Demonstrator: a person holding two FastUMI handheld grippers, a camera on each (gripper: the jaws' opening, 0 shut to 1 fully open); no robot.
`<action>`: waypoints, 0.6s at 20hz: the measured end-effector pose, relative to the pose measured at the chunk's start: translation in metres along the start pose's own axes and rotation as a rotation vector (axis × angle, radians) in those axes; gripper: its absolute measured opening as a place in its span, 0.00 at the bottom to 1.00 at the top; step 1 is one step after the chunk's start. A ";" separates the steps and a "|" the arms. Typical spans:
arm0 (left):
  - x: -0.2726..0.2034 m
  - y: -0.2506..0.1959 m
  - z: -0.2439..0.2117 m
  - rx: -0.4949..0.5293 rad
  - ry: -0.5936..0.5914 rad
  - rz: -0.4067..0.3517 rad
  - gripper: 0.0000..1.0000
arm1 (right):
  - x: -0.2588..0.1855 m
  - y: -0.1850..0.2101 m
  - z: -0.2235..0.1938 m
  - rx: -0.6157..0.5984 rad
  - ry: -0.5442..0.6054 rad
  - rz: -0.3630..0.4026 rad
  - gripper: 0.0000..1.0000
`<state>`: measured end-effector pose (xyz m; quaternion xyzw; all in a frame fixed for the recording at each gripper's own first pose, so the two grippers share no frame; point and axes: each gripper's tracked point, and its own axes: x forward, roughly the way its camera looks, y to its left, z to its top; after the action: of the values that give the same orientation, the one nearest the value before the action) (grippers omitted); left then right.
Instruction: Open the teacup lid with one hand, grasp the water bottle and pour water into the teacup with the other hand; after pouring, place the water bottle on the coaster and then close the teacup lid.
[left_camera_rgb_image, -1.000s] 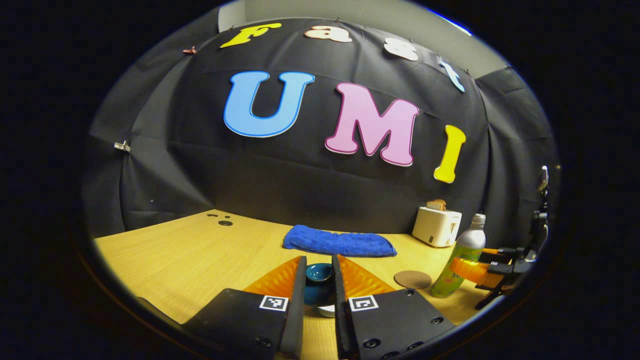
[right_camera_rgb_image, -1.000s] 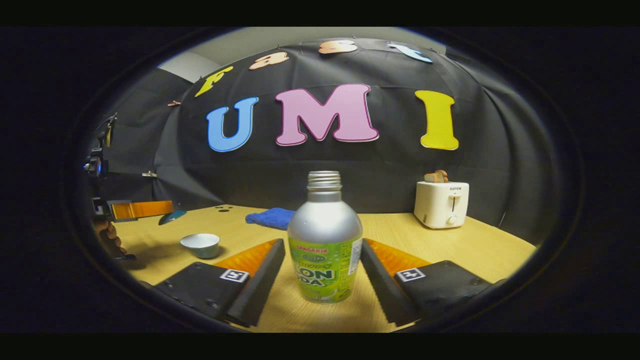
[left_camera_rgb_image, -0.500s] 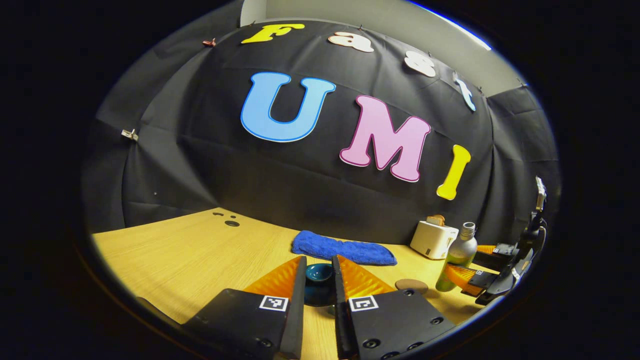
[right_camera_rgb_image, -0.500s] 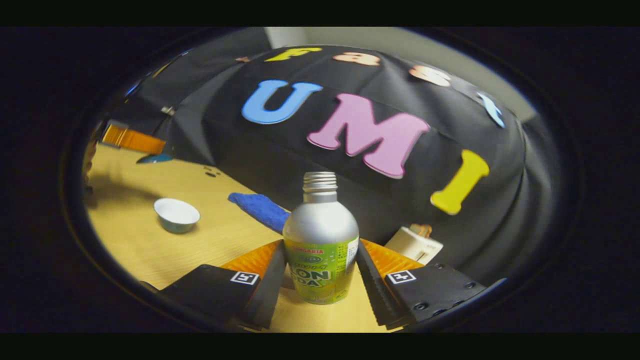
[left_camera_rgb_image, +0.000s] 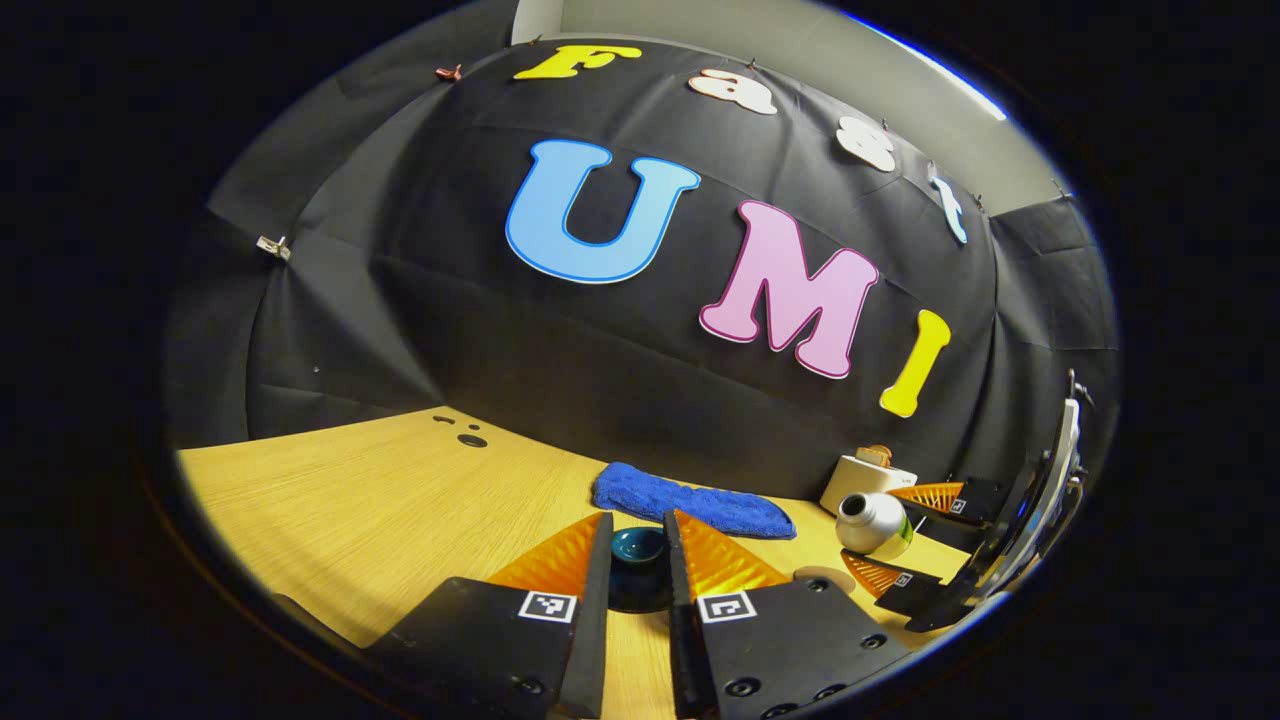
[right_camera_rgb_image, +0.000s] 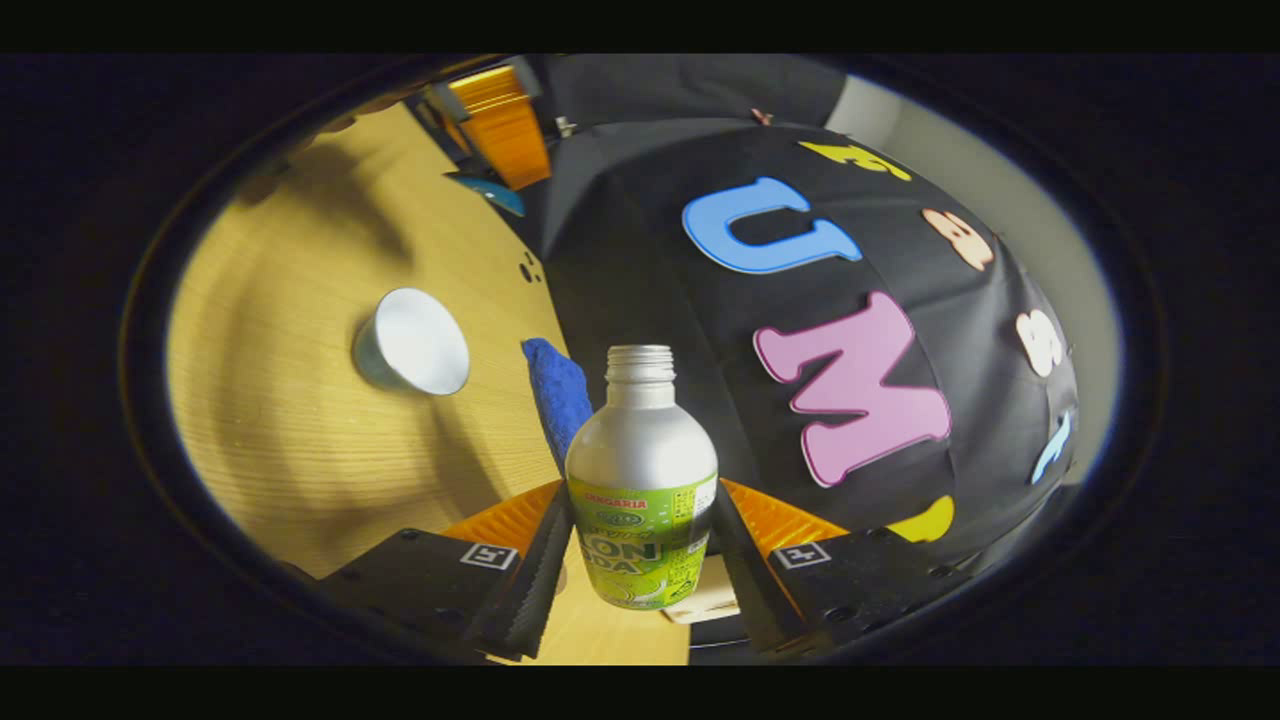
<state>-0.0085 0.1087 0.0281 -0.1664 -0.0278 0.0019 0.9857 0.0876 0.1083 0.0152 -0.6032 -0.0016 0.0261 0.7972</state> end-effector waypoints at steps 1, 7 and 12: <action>0.001 0.001 -0.002 -0.002 0.006 0.001 0.29 | -0.002 0.004 0.003 -0.051 -0.004 0.000 0.77; 0.001 0.002 -0.002 -0.005 0.007 -0.003 0.30 | 0.001 0.019 0.005 -0.246 -0.007 0.056 0.77; -0.001 0.006 -0.001 -0.028 0.004 -0.005 0.30 | -0.003 0.030 0.006 -0.368 -0.024 0.066 0.77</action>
<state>-0.0090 0.1138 0.0252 -0.1803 -0.0263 -0.0013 0.9833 0.0828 0.1218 -0.0117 -0.7382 0.0039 0.0590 0.6720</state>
